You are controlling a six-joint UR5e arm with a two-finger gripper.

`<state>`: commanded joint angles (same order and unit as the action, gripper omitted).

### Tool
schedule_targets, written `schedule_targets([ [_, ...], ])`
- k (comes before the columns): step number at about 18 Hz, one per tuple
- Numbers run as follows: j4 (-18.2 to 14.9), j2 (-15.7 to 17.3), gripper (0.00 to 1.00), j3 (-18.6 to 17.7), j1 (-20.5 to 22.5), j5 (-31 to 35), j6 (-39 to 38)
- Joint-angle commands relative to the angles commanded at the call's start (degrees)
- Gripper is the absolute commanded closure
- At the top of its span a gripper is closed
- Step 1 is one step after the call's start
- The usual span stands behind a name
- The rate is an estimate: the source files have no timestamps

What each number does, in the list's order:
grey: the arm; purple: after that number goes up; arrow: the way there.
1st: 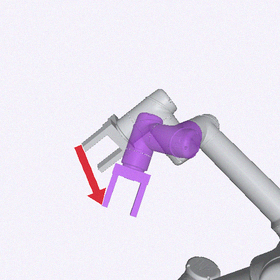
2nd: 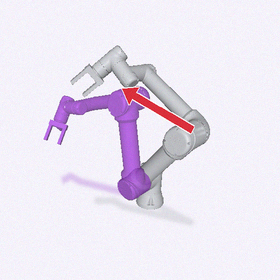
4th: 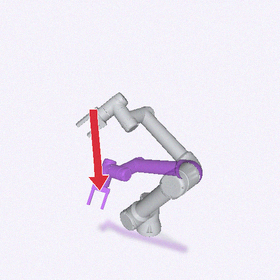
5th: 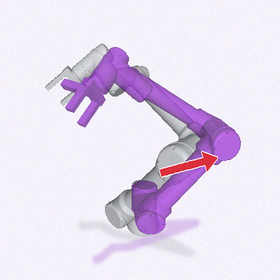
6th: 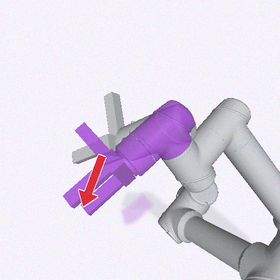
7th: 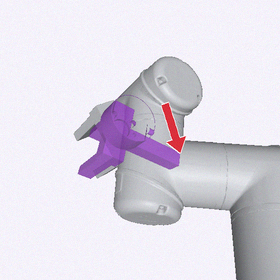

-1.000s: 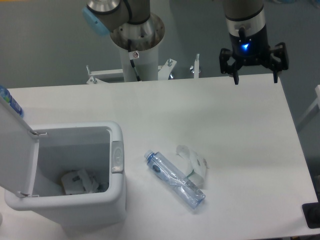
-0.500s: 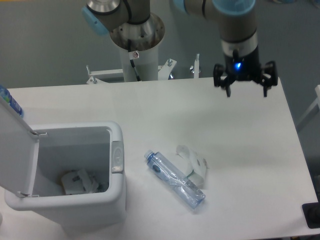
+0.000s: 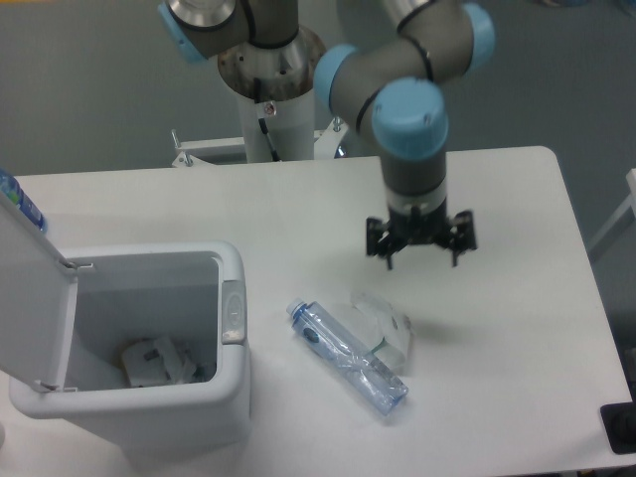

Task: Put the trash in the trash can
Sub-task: 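Move the gripper down toward the crumpled white paper wrapper, then close the gripper on the crumpled paper wrapper and lift it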

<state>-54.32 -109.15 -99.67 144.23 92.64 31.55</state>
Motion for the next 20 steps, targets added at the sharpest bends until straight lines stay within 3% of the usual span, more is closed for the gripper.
schedule_targets([
  [5,0.2,-3.2,0.00,0.9,-1.3,-2.5,-3.3],
  [10,4.7,-6.0,0.03,1.3,-2.1,-2.2,-5.1],
  [15,4.6,-6.3,0.88,1.7,-2.0,0.6,-4.8],
  [16,4.6,-6.3,0.97,1.6,-2.0,2.3,-4.7],
  [17,4.6,-6.2,1.00,1.4,-2.0,3.8,-4.5],
  [20,4.8,-6.0,1.00,1.8,-1.7,4.6,-4.2],
])
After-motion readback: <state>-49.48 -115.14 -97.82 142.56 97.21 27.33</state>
